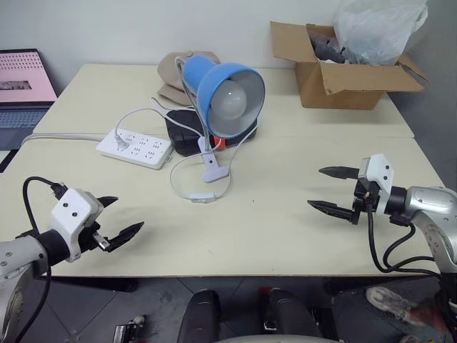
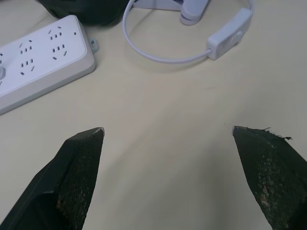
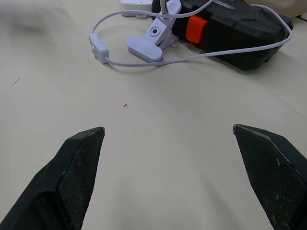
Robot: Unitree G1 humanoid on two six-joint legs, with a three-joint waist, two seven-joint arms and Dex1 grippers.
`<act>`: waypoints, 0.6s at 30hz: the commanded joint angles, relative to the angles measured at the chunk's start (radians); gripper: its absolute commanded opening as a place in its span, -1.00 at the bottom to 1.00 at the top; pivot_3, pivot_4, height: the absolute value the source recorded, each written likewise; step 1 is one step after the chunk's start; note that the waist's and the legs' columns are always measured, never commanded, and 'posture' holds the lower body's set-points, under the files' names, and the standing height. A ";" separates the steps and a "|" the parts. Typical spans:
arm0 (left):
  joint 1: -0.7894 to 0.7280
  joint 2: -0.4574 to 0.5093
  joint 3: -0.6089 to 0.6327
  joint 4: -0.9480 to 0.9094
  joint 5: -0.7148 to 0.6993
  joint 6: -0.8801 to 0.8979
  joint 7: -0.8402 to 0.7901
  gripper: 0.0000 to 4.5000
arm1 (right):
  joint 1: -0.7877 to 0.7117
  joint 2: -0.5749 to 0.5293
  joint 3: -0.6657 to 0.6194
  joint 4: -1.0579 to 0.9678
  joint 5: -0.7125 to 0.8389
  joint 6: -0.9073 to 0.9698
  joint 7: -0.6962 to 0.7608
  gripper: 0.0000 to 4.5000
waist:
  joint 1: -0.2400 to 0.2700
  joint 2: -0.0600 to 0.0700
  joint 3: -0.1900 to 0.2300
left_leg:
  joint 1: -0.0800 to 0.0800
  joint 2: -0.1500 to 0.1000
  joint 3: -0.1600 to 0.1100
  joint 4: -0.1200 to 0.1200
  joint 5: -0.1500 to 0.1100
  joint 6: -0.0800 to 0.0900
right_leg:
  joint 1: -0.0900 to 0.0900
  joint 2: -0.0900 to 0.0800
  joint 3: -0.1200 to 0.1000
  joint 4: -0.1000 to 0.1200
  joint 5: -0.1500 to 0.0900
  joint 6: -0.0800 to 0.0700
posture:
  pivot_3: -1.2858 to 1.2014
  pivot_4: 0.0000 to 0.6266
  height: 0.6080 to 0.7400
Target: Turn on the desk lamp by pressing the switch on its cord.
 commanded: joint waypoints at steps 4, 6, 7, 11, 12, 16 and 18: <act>0.002 0.020 0.011 -0.028 -0.003 -0.018 -0.036 0.98 | -0.018 0.002 0.002 -0.018 0.002 -0.020 0.007 1.00 | 0.000 0.000 0.000 | 0.000 0.000 0.000 0.000 0.000 0.000 | 0.000 0.000 0.000 0.000 0.000 0.000 | 0.03 -0.52 1.00; -0.011 0.016 0.010 -0.022 -0.006 -0.026 -0.037 0.98 | -0.017 0.004 0.006 -0.020 -0.001 -0.020 0.005 1.00 | 0.000 0.000 0.000 | 0.000 0.000 0.000 0.000 0.000 0.000 | 0.000 0.000 0.000 0.000 0.000 0.000 | 0.03 -0.52 1.00; -0.021 0.019 0.004 -0.015 0.003 -0.039 -0.037 0.98 | -0.015 0.005 0.007 -0.023 -0.002 -0.019 0.003 1.00 | 0.000 0.000 0.000 | 0.000 0.000 0.000 0.000 0.000 0.000 | 0.000 0.000 0.000 0.000 0.000 0.000 | 0.03 -0.52 1.00; -0.072 0.018 0.002 0.035 0.012 -0.092 -0.041 0.98 | -0.019 0.010 0.014 -0.029 -0.004 -0.014 -0.004 1.00 | 0.000 0.000 0.000 | 0.000 0.000 0.000 0.000 0.000 0.000 | 0.000 0.000 0.000 0.000 0.000 0.000 | 0.03 -0.52 1.00; -0.085 0.022 0.000 0.054 0.008 -0.095 -0.050 0.98 | -0.020 0.011 0.016 -0.030 -0.004 -0.013 -0.007 1.00 | 0.000 0.000 0.000 | 0.000 0.000 0.000 0.000 0.000 0.000 | 0.000 0.000 0.000 0.000 0.000 0.000 | 0.03 -0.52 1.00; -0.140 0.035 -0.027 0.102 0.012 -0.178 -0.102 0.98 | -0.026 0.022 0.032 -0.045 -0.012 -0.006 -0.023 1.00 | 0.001 0.000 0.000 | 0.000 0.000 0.000 0.000 0.000 0.000 | 0.000 0.000 0.000 0.000 0.000 0.000 | 0.03 -0.52 1.00; -0.141 0.059 -0.061 0.110 0.018 -0.193 -0.151 0.98 | -0.028 0.022 0.041 -0.058 -0.015 0.006 -0.032 1.00 | 0.000 0.000 0.000 | 0.000 0.000 0.001 0.000 0.000 0.000 | 0.000 0.000 0.000 0.000 0.002 0.003 | 0.03 -0.52 1.00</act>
